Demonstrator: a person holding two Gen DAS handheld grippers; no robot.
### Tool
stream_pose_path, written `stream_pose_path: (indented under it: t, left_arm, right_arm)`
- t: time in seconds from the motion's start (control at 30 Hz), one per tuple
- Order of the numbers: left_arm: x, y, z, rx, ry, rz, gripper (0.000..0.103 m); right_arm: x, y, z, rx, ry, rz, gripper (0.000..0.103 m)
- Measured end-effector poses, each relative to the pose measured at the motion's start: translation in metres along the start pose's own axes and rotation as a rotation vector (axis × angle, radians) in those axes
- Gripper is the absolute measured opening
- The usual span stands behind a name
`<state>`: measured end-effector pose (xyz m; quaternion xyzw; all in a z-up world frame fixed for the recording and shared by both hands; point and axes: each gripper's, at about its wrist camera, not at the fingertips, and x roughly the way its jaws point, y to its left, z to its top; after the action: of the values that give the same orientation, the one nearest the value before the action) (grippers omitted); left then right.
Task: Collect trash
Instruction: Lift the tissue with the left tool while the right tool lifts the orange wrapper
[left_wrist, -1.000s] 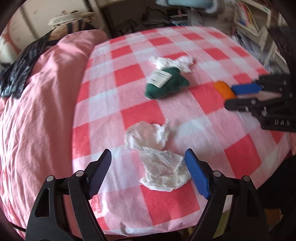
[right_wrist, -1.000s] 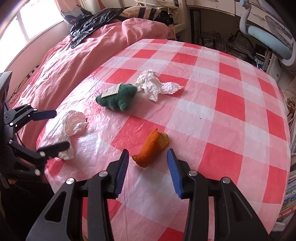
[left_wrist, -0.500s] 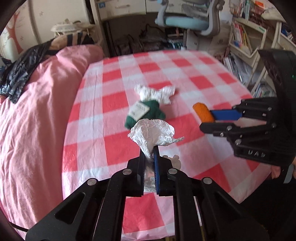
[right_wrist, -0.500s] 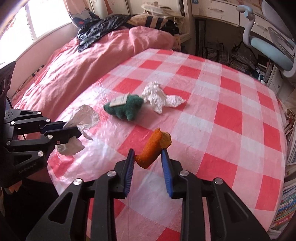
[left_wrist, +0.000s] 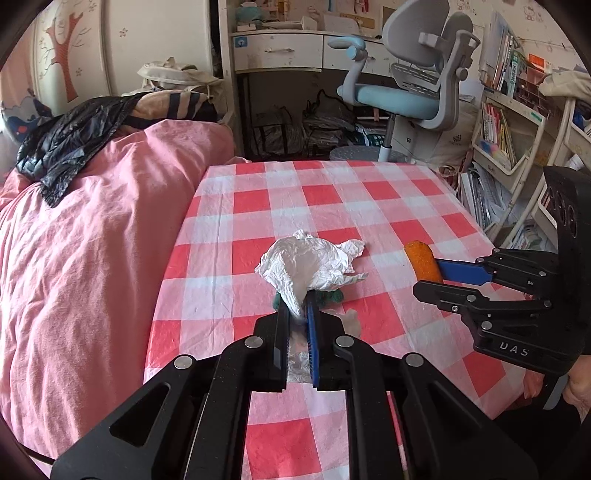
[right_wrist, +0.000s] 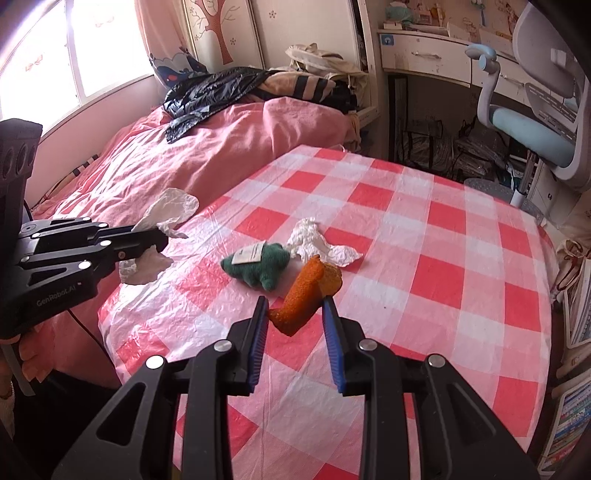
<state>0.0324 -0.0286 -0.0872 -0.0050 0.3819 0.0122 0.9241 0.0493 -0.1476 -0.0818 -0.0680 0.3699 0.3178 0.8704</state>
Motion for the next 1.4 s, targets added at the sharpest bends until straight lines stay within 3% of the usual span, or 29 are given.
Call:
stream_pose_path:
  t: [0.37,0.77,1.1,1.4]
  left_arm:
    - [-0.009,0.007,0.003,-0.055,-0.056,0.007,0.009]
    - [-0.020,0.034,0.007,-0.227,-0.108,-0.119,0.009]
    - [-0.025,0.026,0.006,-0.201,-0.134,-0.105,0.009]
    - [-0.032,0.026,0.009,-0.192,-0.153,-0.102,0.009]
  right_arm:
    - [-0.014,0.004,0.002,-0.023,-0.055,-0.015,0.030]
    - [-0.028,0.010,0.006,-0.031,-0.123,-0.029,0.030]
    - [-0.035,0.011,0.002,-0.040,-0.138,-0.029,0.030]
    - [-0.021,0.011,-0.003,-0.035,-0.101,-0.053,0.030]
